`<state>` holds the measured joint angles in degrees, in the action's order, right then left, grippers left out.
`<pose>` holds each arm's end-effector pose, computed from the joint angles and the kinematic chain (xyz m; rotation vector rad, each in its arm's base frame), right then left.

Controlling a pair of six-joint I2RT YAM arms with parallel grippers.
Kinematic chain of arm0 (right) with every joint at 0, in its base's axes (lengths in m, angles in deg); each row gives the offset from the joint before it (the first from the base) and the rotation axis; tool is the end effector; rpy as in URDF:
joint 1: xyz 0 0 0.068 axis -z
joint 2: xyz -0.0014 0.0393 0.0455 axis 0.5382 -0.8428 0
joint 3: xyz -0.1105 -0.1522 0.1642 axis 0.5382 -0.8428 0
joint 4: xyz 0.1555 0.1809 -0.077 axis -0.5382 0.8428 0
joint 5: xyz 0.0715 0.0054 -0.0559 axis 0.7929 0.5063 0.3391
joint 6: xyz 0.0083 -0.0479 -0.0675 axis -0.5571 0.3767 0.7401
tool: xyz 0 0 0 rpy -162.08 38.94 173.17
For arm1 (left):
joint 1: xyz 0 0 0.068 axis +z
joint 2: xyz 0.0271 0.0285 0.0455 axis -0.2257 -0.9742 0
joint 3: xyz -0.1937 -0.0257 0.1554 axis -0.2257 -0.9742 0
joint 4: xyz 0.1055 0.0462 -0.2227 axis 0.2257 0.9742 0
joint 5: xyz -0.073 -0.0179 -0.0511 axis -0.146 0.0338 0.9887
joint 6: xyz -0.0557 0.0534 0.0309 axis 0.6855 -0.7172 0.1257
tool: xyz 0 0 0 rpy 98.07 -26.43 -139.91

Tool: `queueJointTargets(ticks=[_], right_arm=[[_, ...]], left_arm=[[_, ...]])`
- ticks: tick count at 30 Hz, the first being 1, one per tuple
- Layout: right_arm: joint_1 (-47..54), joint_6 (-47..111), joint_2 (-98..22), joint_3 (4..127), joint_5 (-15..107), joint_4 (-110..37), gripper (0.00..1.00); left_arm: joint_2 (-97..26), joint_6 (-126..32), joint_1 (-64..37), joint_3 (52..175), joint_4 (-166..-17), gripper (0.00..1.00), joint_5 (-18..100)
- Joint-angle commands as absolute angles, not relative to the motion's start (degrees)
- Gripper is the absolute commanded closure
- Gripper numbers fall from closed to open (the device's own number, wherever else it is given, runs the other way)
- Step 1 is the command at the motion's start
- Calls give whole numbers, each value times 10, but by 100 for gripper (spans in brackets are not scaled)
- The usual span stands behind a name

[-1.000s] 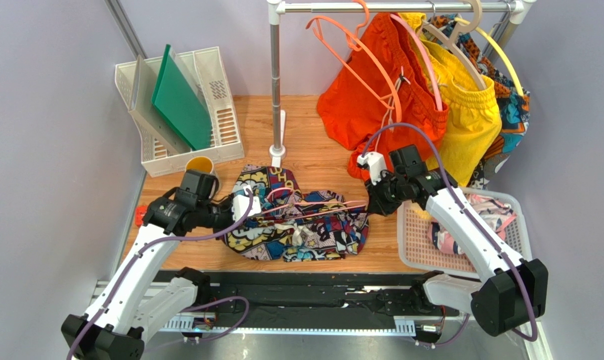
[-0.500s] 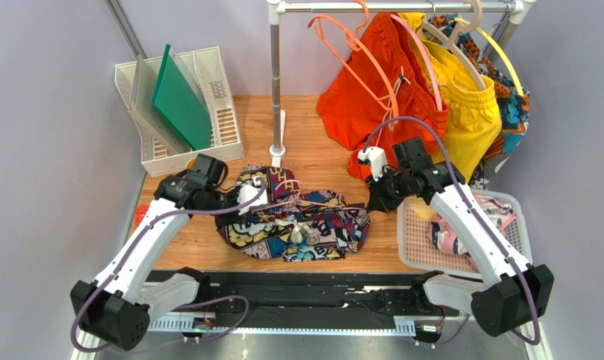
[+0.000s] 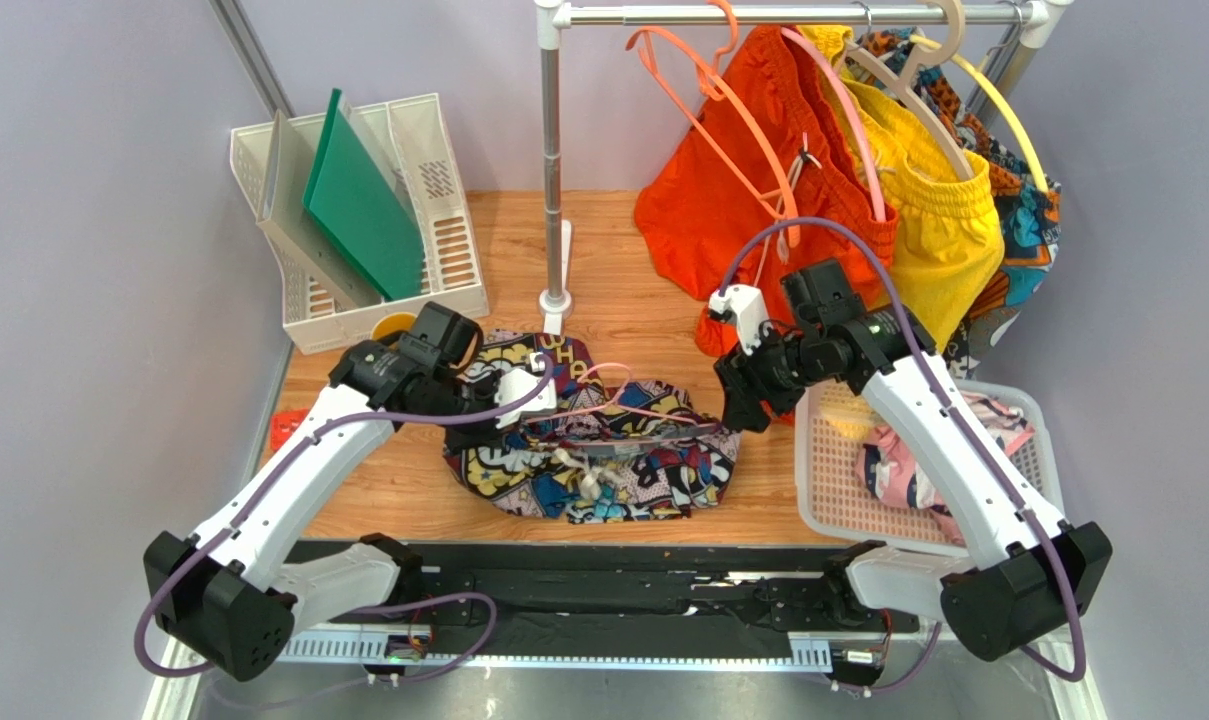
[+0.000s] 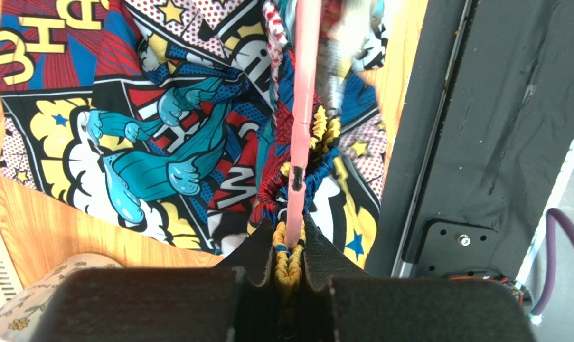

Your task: Place the shorts on the hanger

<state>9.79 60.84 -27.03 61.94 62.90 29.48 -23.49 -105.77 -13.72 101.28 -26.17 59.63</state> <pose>0.2000 0.1169 0.2803 -1.1280 2.3982 0.5858 0.1680 -0.1213 0.2439 1.6796 2.0258 -0.5206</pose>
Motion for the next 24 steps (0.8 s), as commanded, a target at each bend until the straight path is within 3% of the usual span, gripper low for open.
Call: queueJointTargets(ticks=[1,10,19,22,23,24], right_arm=[[100,645,-214,640,699,296,30],[81,708,-189,661,849,175,30],[-38,774,-226,722,801,150,41],[-50,779,-233,732,797,161,57],[-50,781,-233,734,798,170,70],[-49,782,-229,734,798,174,74]], left_arm=[[-200,-1040,-137,1033,-265,100,641],[-214,-1057,-137,1088,-236,100,702],[-242,-1076,-145,1176,-179,100,726],[-245,-1071,-146,1194,-170,100,736],[-245,-1068,-146,1198,-169,100,737],[-244,-1066,-146,1203,-170,100,739]])
